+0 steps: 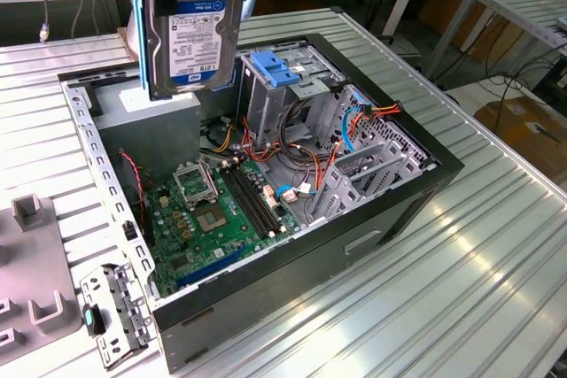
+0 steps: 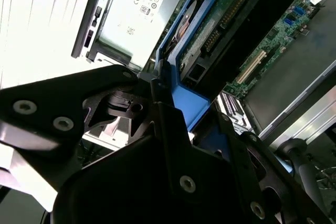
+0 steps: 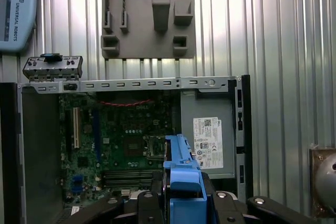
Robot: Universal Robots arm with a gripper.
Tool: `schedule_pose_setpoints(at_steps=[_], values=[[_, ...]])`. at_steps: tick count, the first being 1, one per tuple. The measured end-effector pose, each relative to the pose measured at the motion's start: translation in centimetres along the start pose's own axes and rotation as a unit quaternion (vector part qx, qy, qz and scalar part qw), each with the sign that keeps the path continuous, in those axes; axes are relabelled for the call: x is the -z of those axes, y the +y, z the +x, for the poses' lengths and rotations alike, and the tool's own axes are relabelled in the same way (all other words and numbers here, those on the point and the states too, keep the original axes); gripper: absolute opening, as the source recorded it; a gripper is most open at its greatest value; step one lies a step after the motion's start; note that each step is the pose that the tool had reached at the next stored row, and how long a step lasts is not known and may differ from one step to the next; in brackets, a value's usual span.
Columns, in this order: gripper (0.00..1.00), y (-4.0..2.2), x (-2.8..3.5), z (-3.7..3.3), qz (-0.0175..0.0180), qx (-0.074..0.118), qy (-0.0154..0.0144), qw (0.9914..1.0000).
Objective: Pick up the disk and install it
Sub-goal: 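Insert the disk into the insertion slot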
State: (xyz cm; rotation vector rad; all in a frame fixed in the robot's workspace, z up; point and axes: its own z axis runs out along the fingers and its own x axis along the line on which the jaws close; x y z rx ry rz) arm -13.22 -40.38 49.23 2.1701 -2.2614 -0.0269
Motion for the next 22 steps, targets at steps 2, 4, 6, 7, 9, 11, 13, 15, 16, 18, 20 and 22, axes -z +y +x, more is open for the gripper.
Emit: schedule_pose_setpoints(at_steps=[2,4,6,7,9,11,13,15,16,18,20,22], values=[[0.37,0.0,0.0,0.06,0.0,0.0,0.0,1.0],[0.37,-0.01,0.01,0.15,0.0,0.0,0.0,1.0],[0.37,-0.01,0.0,0.25,0.0,0.0,0.0,1.0],[0.37,-0.01,0.01,0.3,0.0,0.0,0.0,1.0],[0.37,-0.02,0.0,0.55,0.0,0.0,0.0,1.0],[0.37,-0.03,0.0,0.78,0.0,0.0,0.0,1.0],[0.37,-0.04,0.01,0.96,0.0,0.0,0.0,1.0],[0.37,-0.05,0.01,1.19,0.0,0.0,0.0006,1.0],[0.37,-0.05,0.01,1.28,0.0,0.0,0.0008,1.0],[0.37,-0.07,0.0,1.6,0.0,0.0,0.0012,1.0],[0.37,-0.09,-0.01,2.07,0.0001,0.0,0.0016,1.0],[0.37,-0.1,-0.01,2.51,0.0001,0.0,0.0021,1.0]])
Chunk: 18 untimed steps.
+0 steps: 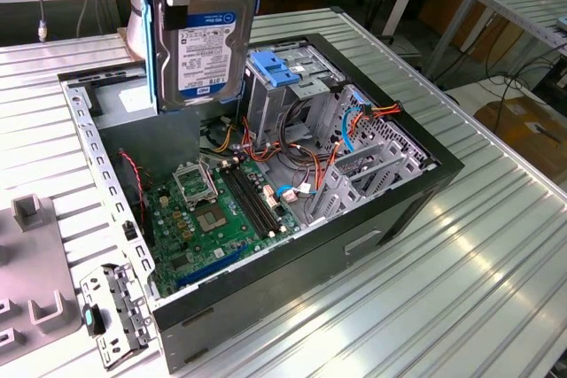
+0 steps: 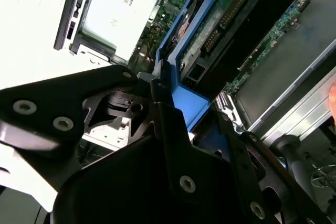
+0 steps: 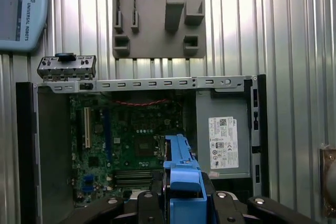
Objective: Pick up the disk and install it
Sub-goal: 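Insert the disk into the insertion slot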
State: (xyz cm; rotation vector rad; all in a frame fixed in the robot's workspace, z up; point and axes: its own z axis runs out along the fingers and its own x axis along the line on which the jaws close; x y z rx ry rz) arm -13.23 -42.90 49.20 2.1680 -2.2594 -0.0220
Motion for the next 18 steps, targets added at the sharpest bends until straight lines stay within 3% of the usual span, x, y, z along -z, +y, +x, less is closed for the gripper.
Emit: schedule_pose_setpoints(at_steps=[10,13,15,17,18], values=[[0.37,-0.14,-0.04,3.09,0.0001,0.0,0.0036,0.99999],[0.37,-0.32,-0.07,3.56,0.0001,0.0,0.0037,0.99999],[0.37,-0.71,-0.08,3.7,0.0002,0.0,0.0037,0.99999],[0.37,-1.55,-0.09,3.74,0.0001,0.0,0.0037,0.99999],[0.37,-2.29,-0.1,3.77,0.0001,0.0,0.0037,0.99999]])
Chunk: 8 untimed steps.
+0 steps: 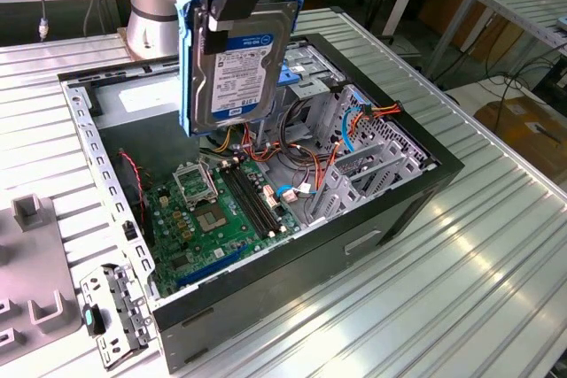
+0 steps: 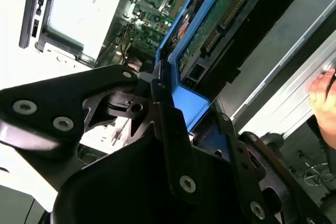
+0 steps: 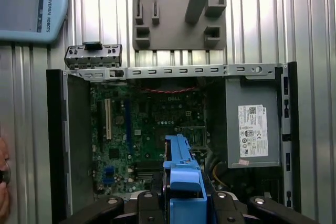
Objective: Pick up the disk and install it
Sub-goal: 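Insert the disk into the insertion slot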
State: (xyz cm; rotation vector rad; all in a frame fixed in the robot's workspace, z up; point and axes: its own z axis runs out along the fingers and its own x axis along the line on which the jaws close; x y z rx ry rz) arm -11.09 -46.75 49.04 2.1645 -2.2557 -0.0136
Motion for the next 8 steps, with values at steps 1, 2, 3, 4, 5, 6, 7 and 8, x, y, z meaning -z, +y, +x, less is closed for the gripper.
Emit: schedule_pose_setpoints(at_steps=[1,2,3,4,5,6,7,8], values=[[0.37,-0.42,0.0,0.02,0.0,0.0,0.0,1.0],[0.37,-0.69,0.0,0.04,0.0,0.0,0.0,1.0],[0.37,-1.02,-0.01,0.06,0.0,0.0,0.0,1.0],[0.37,-1.63,-0.01,0.07,0.0,0.0,0.0,1.0],[0.37,-1.99,-0.01,0.09,0.0,0.0,0.0,1.0],[0.37,-2.31,-0.01,0.09,0.0,0.0,0.0,1.0],[0.37,-2.63,-0.01,0.1,0.0,0.0,0.0001,1.0],[0.37,-2.93,-0.01,0.11,0.0,0.0,0.0,1.0]])
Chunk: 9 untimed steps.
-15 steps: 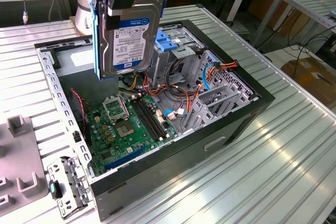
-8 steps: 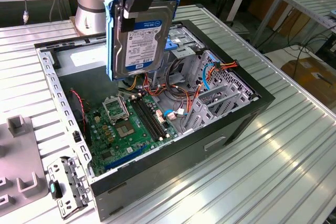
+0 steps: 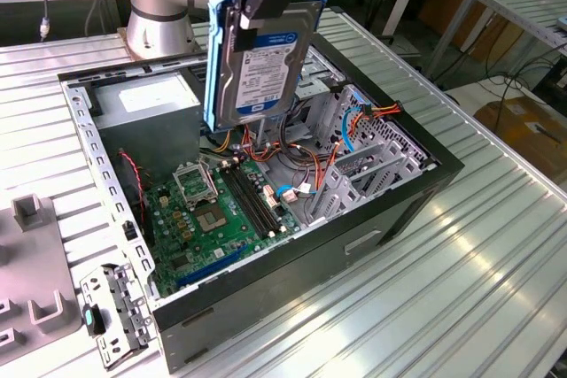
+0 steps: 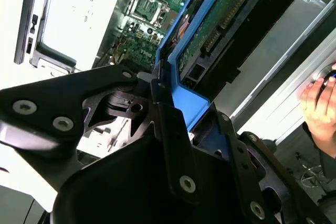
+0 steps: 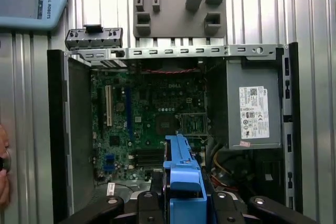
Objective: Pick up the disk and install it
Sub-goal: 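Insert the disk into the insertion slot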
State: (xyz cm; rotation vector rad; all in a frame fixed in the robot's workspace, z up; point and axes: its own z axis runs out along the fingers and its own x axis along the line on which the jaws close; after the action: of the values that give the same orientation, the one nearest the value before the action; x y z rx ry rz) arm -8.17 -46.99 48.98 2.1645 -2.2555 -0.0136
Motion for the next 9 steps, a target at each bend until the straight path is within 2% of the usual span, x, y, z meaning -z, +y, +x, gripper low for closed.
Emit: schedule_pose_setpoints(at_steps=[2,5,9], values=[[0.37,-0.39,0.0,0.04,0.0,0.0,0.0,1.0],[0.37,-0.53,-0.03,0.35,0.0,0.0,0.0,1.0],[0.37,-0.63,-0.05,1.36,0.0,0.0,0.0,1.0]])
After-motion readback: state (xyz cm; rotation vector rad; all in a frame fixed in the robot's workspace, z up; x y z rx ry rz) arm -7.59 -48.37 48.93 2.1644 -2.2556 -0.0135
